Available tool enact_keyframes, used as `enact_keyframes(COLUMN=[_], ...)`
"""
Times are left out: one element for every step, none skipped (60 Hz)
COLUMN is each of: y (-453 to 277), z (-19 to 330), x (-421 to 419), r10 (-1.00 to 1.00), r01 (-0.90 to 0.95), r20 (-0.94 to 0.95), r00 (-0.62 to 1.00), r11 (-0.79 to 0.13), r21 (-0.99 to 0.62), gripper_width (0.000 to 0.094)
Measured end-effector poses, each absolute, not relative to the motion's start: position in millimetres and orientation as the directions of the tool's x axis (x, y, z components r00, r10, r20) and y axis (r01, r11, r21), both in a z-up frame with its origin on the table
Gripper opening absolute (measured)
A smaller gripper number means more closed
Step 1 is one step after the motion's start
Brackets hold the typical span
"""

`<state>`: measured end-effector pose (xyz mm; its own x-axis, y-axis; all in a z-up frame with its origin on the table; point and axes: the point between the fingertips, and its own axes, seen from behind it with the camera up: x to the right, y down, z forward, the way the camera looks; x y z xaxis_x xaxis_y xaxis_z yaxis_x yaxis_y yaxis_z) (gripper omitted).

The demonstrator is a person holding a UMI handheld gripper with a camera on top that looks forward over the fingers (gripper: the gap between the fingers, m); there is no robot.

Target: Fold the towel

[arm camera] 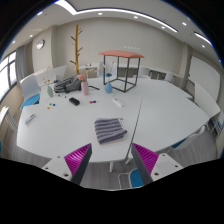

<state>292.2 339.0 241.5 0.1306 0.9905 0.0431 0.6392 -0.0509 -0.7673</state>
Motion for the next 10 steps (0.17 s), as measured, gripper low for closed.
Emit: enact_keyframes(y=[337.9,337.8,336.2,335.5,335.2,335.2,335.5,335.9,336.0,335.5], z=[240.1,240.8,239.8,239.2,239.2,239.4,239.8,240.2,240.7,241.3], x=[293.9,298.2,299.0,299.6,300.0,299.8,299.5,299.0,298.4,297.6], r10=[0.990,0.991,0.991,0.991,0.990,0.990,0.989,0.989,0.989,0.989], r01=[0.642,0.645,0.647,0.648,0.646,0.642,0.640,0.638,0.637,0.636], r20=[0.041,0.037,0.031,0.027,0.027,0.026,0.025,0.026,0.027,0.027], r00=[0.132,0.132,0.133,0.134,0.137,0.141,0.145,0.148,0.148,0.147], r11=[-0.054,-0.057,-0.063,-0.067,-0.069,-0.072,-0.074,-0.075,-0.075,-0.073], r21=[-0.765,-0.762,-0.760,-0.759,-0.760,-0.763,-0.765,-0.766,-0.767,-0.768], gripper_width=[0.0854,0.0851,0.0851,0.0853,0.0852,0.0853,0.0852,0.0853,0.0854,0.0857])
